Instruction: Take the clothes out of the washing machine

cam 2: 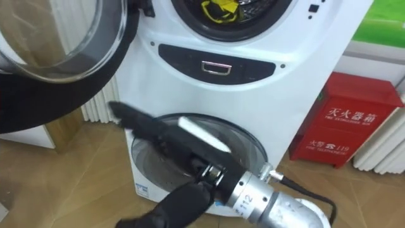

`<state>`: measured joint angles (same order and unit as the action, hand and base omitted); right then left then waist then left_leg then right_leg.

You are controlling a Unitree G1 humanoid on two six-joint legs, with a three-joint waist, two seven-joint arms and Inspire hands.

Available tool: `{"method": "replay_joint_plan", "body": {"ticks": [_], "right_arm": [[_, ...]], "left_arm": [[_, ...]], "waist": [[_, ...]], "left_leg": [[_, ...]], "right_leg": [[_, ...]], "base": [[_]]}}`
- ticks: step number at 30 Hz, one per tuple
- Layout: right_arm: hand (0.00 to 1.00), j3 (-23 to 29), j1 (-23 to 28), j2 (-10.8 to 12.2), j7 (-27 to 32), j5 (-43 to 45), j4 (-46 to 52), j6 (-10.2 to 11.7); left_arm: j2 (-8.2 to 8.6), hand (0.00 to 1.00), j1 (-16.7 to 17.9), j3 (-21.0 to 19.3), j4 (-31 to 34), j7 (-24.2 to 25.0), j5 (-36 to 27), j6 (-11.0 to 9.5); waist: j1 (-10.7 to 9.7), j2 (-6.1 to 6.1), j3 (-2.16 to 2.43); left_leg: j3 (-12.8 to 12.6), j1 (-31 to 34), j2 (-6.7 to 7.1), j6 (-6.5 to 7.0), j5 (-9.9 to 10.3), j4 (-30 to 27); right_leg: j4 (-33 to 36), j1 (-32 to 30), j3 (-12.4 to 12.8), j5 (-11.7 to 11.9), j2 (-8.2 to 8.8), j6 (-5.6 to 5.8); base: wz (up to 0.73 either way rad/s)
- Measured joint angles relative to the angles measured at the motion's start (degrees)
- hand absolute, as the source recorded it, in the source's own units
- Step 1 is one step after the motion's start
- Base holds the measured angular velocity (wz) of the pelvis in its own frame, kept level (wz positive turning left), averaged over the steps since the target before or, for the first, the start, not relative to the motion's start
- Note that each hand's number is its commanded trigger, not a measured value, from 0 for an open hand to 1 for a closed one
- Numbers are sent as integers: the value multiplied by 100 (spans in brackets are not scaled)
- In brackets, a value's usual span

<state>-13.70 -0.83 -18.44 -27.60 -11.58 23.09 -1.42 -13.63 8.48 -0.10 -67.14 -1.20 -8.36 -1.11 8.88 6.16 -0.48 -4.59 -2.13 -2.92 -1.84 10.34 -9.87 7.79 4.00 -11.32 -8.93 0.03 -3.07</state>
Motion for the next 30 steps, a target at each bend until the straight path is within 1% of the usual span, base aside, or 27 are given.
{"method": "replay_joint_plan", "body": {"ticks": [4,6,8,9,11,12,13,14,17,21,23,25,28,30], "right_arm": [[0,241,-7,16,478,7,1,1],[0,303,-87,29,709,-1,1,1],[0,403,-314,87,1013,-60,-41,6],[0,410,-407,107,1093,-92,-82,7],[0,423,-772,199,1440,-224,-276,11],[0,427,-846,239,1529,-239,-325,11],[0,426,-992,292,1701,-305,-440,16],[0,427,-1155,290,1847,-436,-587,12],[0,429,-1448,315,2222,-666,-712,4],[0,440,-1693,348,2491,-1040,-718,6],[0,444,-1854,360,2566,-1171,-867,6],[0,481,-1887,395,2667,-1249,-978,6],[0,495,-1926,496,2899,-1352,-1111,6],[0,493,-1991,498,2988,-1468,-1203,8]], "left_arm": [[78,0,-10,-69,2,-99,1,0],[114,0,-34,-81,15,-148,11,0],[151,0,-124,-83,17,-232,12,-8],[157,0,-145,-82,20,-247,12,-13],[177,0,-172,-77,28,-299,5,-25],[187,0,-179,-77,34,-317,3,-25],[224,0,-177,-78,91,-347,8,-23],[280,0,-171,-78,132,-358,6,-23],[306,0,-191,-81,138,-366,5,-18],[352,0,-111,-90,142,-366,14,2],[376,0,-66,-90,171,-361,56,46],[382,0,-66,-93,189,-339,56,86],[386,0,-76,-92,208,-327,55,132],[385,0,-66,-99,205,-336,49,184]], "waist": [[-187,-41,-23],[-237,-70,-21],[-234,-104,-21],[-235,-106,-20],[-231,-127,-26],[-229,-129,-25],[-224,-121,-16],[-218,-126,-18],[-189,-156,-14],[-155,-218,-12],[-132,-263,-2],[-77,-286,-7],[-57,-307,-4],[-42,-318,-11]], "left_leg": [[-3,43,2,3,2,14],[-12,42,2,3,2,24],[-16,25,1,3,2,25],[-17,4,1,3,1,24],[-10,-3,0,3,1,26],[-4,-3,0,3,1,26],[-3,-4,2,3,1,27],[-4,-2,8,4,1,27],[4,-6,7,4,0,33],[3,-21,-3,4,1,34],[5,-22,-5,4,1,35],[8,-20,-8,4,1,35],[53,5,-9,4,1,11],[70,4,-19,3,1,-7]], "right_leg": [[-2,-14,5,-3,-1,6],[-2,-21,12,-4,-2,7],[0,-24,16,-4,-1,8],[1,-24,17,-4,-2,8],[4,-19,17,-4,-4,8],[4,-19,17,-4,-5,8],[4,-19,16,-4,-3,8],[4,-19,12,-3,-1,9],[5,-12,9,-3,-3,10],[19,-3,-4,-3,-1,10],[31,2,-22,-3,1,11],[36,2,-45,-3,0,11],[55,-8,-95,-3,1,11],[92,-11,-117,-3,0,11]], "base": [[0],[0],[0],[0],[0],[0],[0],[0],[0],[0],[0],[2],[6],[3]]}}
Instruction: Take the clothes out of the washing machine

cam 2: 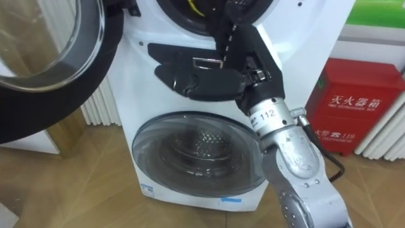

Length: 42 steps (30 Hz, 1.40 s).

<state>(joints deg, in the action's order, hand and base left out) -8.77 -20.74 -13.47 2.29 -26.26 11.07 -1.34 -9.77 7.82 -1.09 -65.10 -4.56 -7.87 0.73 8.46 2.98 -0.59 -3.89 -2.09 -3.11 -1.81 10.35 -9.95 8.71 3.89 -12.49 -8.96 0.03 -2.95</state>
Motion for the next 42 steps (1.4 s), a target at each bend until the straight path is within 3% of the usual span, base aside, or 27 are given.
{"method": "replay_joint_plan", "body": {"ticks": [4,7,8,10,13,15,16,17,18,19,21,24,27,28,30,32,34,36,37,38,39,40,41,42], "right_arm": [[0,4,-67,6,140,-41,-173,1],[0,4,-68,21,129,-9,-325,9],[0,4,-67,21,138,-14,-449,17],[0,-3,-62,24,191,23,-736,20],[0,2,-68,65,374,32,-857,33],[0,4,-88,73,458,-14,-867,41],[0,8,-106,82,472,-56,-893,39],[0,0,-111,104,456,-57,-916,-8],[0,1,-111,116,449,-56,-915,-13],[0,5,-127,115,466,-55,-916,-12],[0,1,-130,114,502,-218,-913,-29],[0,6,-124,84,527,-282,-777,-25],[0,12,-122,62,588,-238,-747,2],[0,21,-121,6,595,-233,-761,2],[0,117,-121,-53,618,-213,-776,5],[0,137,-119,-65,642,5,-798,51],[0,141,-115,-71,630,115,-809,56],[0,158,-116,-72,616,246,-866,74],[0,167,-115,-76,567,272,-852,107],[0,152,-107,-107,519,277,-858,102],[0,146,-107,-129,505,277,-856,99],[0,132,-108,-147,504,284,-852,81],[0,104,-108,-143,508,307,-852,52],[0,94,-70,-141,504,308,-853,39]], "left_arm": [[10,0,28,-100,-40,-23,3,67],[-55,0,122,-109,-73,-28,3,148],[-83,0,167,-109,-131,-28,8,197],[-97,0,261,-108,-134,-28,117,300],[-77,0,460,-106,-169,-28,200,366],[-68,0,515,-100,-172,-28,275,460],[-67,0,531,-105,-163,-28,325,532],[-80,0,584,-109,-163,-28,349,546],[-91,0,600,-109,-164,-27,352,550],[-105,0,595,-106,-154,-27,360,550],[-104,0,529,-102,-123,-25,362,548],[-119,0,295,-119,-66,-25,356,544],[-149,0,-19,-149,-10,-27,303,500],[-151,0,-162,-149,-10,-28,231,478],[-167,0,-286,-148,0,-29,176,400],[-173,0,-402,-81,75,-30,173,312],[-183,0,-399,-34,89,-30,177,297],[-228,0,-437,23,106,-30,176,262],[-232,0,-430,35,88,-30,176,251],[-232,0,-408,79,83,-30,176,250],[-230,0,-400,81,88,-30,175,249],[-231,0,-377,81,89,-30,173,245],[-225,0,-349,83,87,-30,171,243],[-207,0,-332,84,80,-30,171,244]], "waist": [[158,1,-6],[162,-37,-32],[205,-43,-63],[266,-44,-68],[317,16,-32],[304,55,-39],[398,73,-24],[513,62,-17],[505,84,7],[438,125,53],[410,208,49],[284,259,65],[141,228,22],[74,184,-14],[50,178,-28],[3,179,-47],[-38,104,-52],[-22,77,-54],[-52,36,-60],[-48,-20,-58],[-37,-16,-50],[-24,-18,-42],[-18,-3,-32],[-29,-57,-18]], "left_leg": [[11,109,-37,-14,74,-287],[92,489,-137,-40,449,-1257],[74,661,-177,-53,514,-1715],[79,771,-231,-59,521,-2104],[107,1070,-221,-106,517,-2431],[140,1466,-173,-121,484,-2044],[142,1726,-179,-123,251,-1627],[158,1846,-171,-121,-175,-1348],[175,1856,-134,-94,-356,-1231],[164,1805,-27,81,-581,-1132],[58,1668,117,191,-559,-1172],[-71,1536,335,329,-352,-1213],[-187,1445,502,436,-152,-1261],[-190,1356,584,488,-69,-1278],[-229,1215,676,581,47,-1267],[-332,918,799,724,164,-1181],[-215,754,811,789,258,-1126],[-161,671,762,800,289,-996],[-142,610,720,802,288,-922],[-141,510,665,803,289,-844],[-141,470,651,802,289,-812],[-150,383,651,800,290,-739],[-160,274,665,770,308,-691],[-144,194,645,754,317,-656]], "right_leg": [[81,-12,-24,-24,-16,-24],[478,-86,-40,-335,-45,-77],[653,-122,-48,-472,-33,-91],[757,-96,-46,-585,-23,-101],[841,-60,22,-690,-9,-174],[810,-74,82,-705,3,-153],[815,-73,122,-741,13,-107],[816,-84,184,-800,55,-25],[820,-73,189,-832,87,19],[812,-55,158,-867,159,142],[748,96,146,-881,330,232],[770,240,128,-946,601,391],[1063,251,122,-1039,828,553],[1435,181,131,-1064,936,598],[2214,-67,144,-1052,1130,634],[3028,-321,167,-804,1356,828],[3327,-417,189,-555,1363,800],[3275,-644,240,-815,1264,780],[3092,-828,259,-966,1123,735],[2744,-964,272,-1000,975,713],[2519,-1028,268,-994,934,706],[1973,-1097,292,-877,885,639],[1449,-1111,312,-339,863,640],[1430,-1062,298,-264,838,603]], "base": [[1],[10],[9],[3],[15],[15],[-25],[-29],[-9],[10],[2],[1],[-1],[5],[2],[0],[0],[-10],[-6],[-7],[-8],[0],[11],[7]]}}
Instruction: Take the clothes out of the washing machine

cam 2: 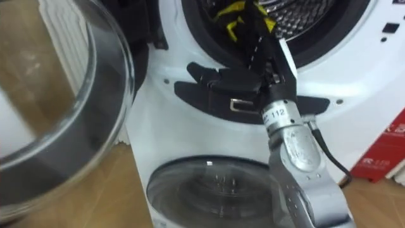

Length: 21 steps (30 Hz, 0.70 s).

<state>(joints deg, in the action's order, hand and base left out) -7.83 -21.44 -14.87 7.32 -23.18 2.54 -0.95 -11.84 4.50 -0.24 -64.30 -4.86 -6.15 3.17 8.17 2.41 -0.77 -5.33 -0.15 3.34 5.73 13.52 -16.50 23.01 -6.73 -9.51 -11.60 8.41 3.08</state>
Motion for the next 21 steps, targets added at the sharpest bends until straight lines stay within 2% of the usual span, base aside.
{"method": "replay_joint_plan", "body": {"ticks": [1,2,5,8,11,16,19,21], "right_arm": [[0,-4,28,-2,-8,-14,-1,-19],[0,-4,19,-16,-35,-68,1,-20],[0,-4,20,-15,-217,-101,4,-16],[0,-54,18,-15,-317,-129,4,-18],[0,-89,18,4,-311,-289,4,-22],[0,87,11,-24,-287,-847,302,-29],[0,336,6,-146,-190,-1101,692,-26],[0,481,-4,-175,-123,-1123,844,-18]], "left_arm": [[29,0,63,11,10,1,4,-13],[29,0,109,18,0,1,4,-13],[10,0,251,-38,10,1,14,-6],[17,0,332,-42,11,1,9,68],[12,0,387,-81,10,0,8,35],[48,0,441,-224,6,1,16,31],[116,0,457,-322,20,23,90,31],[133,0,487,-421,20,32,156,31]], "waist": [[11,-80,65],[44,-134,73],[25,-176,65],[78,-165,65],[159,-137,59],[99,8,94],[73,19,94],[-15,15,92]], "left_leg": [[-9,-117,-68,-32,14,114],[-17,-170,-119,-61,7,177],[-47,-236,-234,-127,-27,308],[-108,-322,-295,-179,-59,492],[-199,-419,-352,-218,-56,579],[-163,-359,-411,-277,-54,581],[-161,-360,-419,-283,-53,588],[-149,-359,-423,-283,-53,591]], "right_leg": [[-187,148,-19,70,-90,-22],[-382,297,-55,134,-165,-53],[-781,476,-72,314,-345,-108],[-1009,568,10,440,-479,-138],[-1097,654,100,469,-566,-161],[-1258,643,74,502,-645,-212],[-1354,665,86,503,-661,-215],[-1366,678,93,503,-663,-215]], "base": [[-4],[-6],[-6],[-17],[-19],[2],[0],[2]]}}
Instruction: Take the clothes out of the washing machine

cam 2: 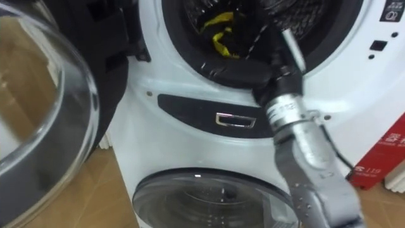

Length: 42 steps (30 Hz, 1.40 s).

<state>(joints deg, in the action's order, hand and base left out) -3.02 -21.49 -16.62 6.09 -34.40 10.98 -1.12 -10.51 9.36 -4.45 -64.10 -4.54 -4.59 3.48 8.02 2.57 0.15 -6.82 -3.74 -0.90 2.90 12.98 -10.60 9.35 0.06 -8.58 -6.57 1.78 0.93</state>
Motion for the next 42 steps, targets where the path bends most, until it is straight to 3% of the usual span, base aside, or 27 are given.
{"method": "replay_joint_plan", "body": {"ticks": [8,16,21,24,27,29,33,35,38,42], "right_arm": [[0,444,2,-110,55,-417,177,-22],[0,591,2,-115,23,-838,187,-23],[0,599,2,-115,-1,-661,214,-31],[0,565,0,-117,-54,32,102,-84],[0,460,-134,-218,-111,509,-257,-94],[0,301,-355,-284,-161,917,-652,-106],[0,13,-637,-560,-329,1248,-1228,-176],[0,-121,-863,-727,-500,1537,-1673,-305],[0,-302,-1417,-760,-733,2313,-2477,-563],[0,-307,-1814,-885,-908,2599,-2910,-834]], "left_arm": [[26,0,70,-286,10,7,33,-26],[50,0,274,-486,3,-33,33,25],[81,0,305,-487,9,-33,190,66],[81,0,238,-487,12,-32,309,143],[79,0,199,-477,19,-32,307,164],[55,0,146,-476,20,-31,308,183],[19,0,172,-479,229,-30,308,305],[19,0,151,-478,332,-30,308,404],[19,0,142,-484,417,-21,399,547],[13,0,171,-487,471,-18,420,673]], "waist": [[-183,-28,-17],[-314,-107,-37],[-300,-148,-25],[-293,-124,-11],[-274,-58,15],[-263,25,-29],[-199,165,-30],[-99,255,-4],[14,362,-10],[138,448,30]], "left_leg": [[-22,-4,-17,-1,0,22],[213,4,-8,-15,9,20],[221,5,-7,-16,9,29],[189,-2,-7,-15,9,31],[210,-13,-3,-14,8,25],[210,-38,-2,-14,7,14],[191,-50,-6,-33,7,54],[218,-62,-11,-60,-5,52],[246,-71,-26,-87,-24,41],[328,-35,-36,-97,-30,24]], "right_leg": [[-73,42,-107,0,1,0],[-68,115,-295,0,14,0],[-62,115,-285,0,11,0],[-62,113,-269,0,11,0],[-65,132,-261,0,14,0],[-71,189,-282,0,17,0],[-57,192,-292,0,11,0],[-35,198,-331,7,11,-12],[42,183,-467,1,14,-20],[39,186,-613,1,13,-20]], "base": [[1],[14],[2],[0],[0],[0],[-6],[0],[3],[12]]}}
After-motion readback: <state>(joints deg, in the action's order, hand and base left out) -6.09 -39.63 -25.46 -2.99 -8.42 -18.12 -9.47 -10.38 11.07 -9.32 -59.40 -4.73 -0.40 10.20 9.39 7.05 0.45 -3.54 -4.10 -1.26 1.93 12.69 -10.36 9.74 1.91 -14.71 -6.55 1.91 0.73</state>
